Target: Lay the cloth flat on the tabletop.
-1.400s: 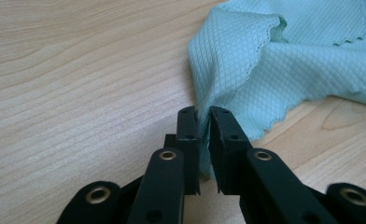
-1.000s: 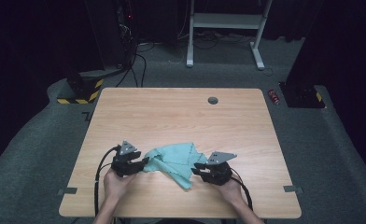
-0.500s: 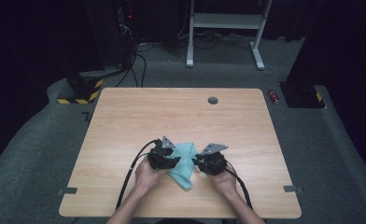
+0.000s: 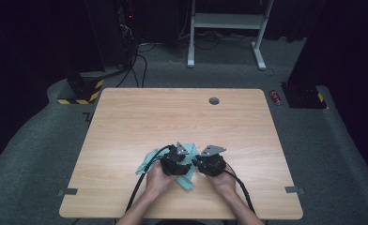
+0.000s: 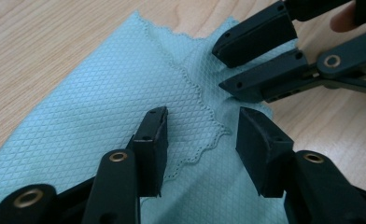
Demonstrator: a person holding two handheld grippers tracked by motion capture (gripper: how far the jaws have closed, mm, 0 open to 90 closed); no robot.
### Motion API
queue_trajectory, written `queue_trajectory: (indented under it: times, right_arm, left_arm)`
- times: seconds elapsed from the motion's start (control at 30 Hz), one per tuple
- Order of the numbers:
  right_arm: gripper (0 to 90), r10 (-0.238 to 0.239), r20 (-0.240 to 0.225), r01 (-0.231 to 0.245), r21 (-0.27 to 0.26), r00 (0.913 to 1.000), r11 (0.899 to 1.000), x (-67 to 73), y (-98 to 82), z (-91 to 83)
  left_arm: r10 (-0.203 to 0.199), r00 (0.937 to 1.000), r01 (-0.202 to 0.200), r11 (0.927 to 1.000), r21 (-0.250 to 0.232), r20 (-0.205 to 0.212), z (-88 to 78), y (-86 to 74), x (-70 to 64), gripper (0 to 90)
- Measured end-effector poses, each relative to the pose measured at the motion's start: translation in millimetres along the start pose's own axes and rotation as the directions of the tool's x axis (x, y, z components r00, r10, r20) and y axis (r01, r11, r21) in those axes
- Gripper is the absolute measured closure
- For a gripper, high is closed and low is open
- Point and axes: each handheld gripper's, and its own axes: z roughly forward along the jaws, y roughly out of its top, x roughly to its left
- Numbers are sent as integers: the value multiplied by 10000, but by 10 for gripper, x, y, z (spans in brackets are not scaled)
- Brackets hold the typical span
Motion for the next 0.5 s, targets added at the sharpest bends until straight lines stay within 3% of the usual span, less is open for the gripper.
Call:
queue_trajectory:
  times: [0.17,0.2,0.37,0.5]
  right_arm:
    - [709,-14,10,14,-2,10000,10000,1,0,0]
    - [710,-25,14,25,13,10000,10000,2,0,-1]
    - [710,-45,62,45,15,10000,10000,9,-1,-1]
    - [710,-56,74,56,16,10000,10000,10,-1,-1]
  left_arm:
    - [-38,9997,39,10000,47,-226,-3,7,6,600]
    - [-192,9994,193,9998,54,-301,-6,12,30,674]
    - [-160,9987,167,9998,136,-474,-7,23,68,820]
    - [-416,9989,420,9989,195,-196,-21,38,128,874]
